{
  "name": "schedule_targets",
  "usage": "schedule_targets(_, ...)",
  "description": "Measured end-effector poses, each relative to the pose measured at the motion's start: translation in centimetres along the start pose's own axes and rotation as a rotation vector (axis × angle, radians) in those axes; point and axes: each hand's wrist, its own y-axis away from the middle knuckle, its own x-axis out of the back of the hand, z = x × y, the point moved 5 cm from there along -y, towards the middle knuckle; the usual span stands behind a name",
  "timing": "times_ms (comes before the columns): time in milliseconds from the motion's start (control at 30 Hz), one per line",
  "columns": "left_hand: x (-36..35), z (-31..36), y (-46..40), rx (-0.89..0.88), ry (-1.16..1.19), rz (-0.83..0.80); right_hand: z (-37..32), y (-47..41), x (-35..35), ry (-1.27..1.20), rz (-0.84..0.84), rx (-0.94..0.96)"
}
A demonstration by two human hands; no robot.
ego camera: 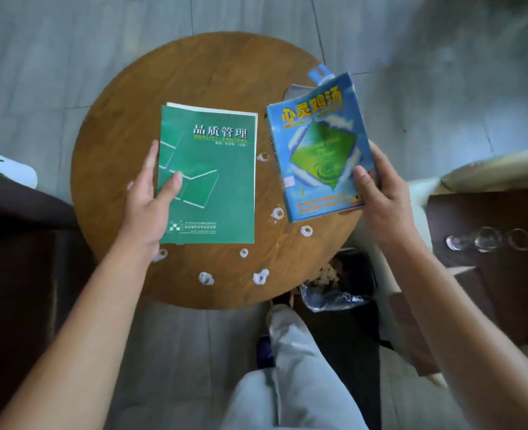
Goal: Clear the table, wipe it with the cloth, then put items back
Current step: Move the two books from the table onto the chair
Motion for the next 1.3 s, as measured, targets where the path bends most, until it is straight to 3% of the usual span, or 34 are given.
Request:
schedule_targets(233, -2.0, -0.4, 7.7, -0.093, 0.006, -0.018, 0.9, 9.4, 2.9, -0.054, 0.122, 0.058)
schedule_targets(333, -4.1, -1.3, 9.7, -0.109, -0.004, -0.075, 1.4, 13.1, 4.9, -0.031, 0.125, -0.003)
schedule_targets(733, -17.7, -3.5, 17.1, -0.095, -0.008, -0.28, 3.5, 21.4, 20.4, 0.023, 0.341, -0.083)
schedule_targets(967, -27.3, -3.7, 18.5, -0.114, -0.042, -0.23, 7.6, 20.6, 29.8, -0.041, 0.323, -0.075)
schedule_targets(1300, -40.3, -10.7, 23.4, -0.013, -0.006, -0.154, 14.6, 21.7, 43.4, -0.076, 0.315, -0.207)
